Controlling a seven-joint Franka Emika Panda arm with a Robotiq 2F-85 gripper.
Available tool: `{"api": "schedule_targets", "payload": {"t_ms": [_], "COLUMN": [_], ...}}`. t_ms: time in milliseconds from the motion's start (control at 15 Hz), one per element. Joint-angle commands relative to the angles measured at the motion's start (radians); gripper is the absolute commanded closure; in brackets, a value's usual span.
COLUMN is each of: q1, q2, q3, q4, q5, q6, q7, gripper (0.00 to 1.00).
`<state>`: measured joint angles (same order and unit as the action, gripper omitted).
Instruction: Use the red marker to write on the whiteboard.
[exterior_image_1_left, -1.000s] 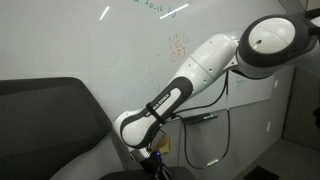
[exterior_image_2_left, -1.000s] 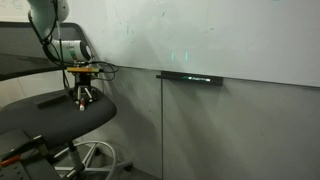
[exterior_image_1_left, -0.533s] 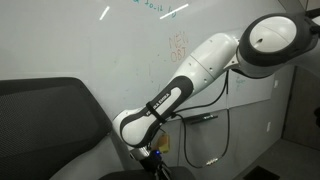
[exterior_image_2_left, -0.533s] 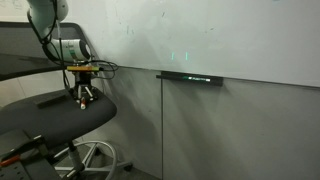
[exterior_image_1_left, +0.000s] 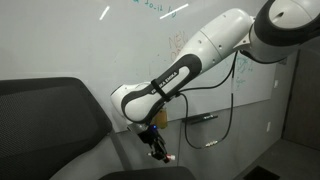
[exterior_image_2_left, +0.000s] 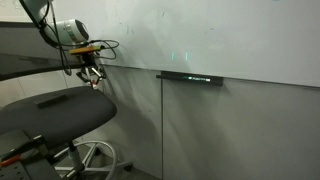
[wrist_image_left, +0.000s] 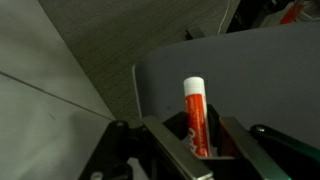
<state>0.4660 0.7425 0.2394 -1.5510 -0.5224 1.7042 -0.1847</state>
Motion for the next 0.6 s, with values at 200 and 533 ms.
{"api": "schedule_targets", "payload": {"t_ms": [200, 533], "q1": [0.005, -0.006], "q2": [-0.197, -0.262], "q3": [-0.037, -0.067], "q4": [-0.066, -0.030], "q5": [-0.083, -0.147], "q6": [0.034, 0.018], "q7": [0.118, 0.220], "gripper": [0.94, 0.94]}}
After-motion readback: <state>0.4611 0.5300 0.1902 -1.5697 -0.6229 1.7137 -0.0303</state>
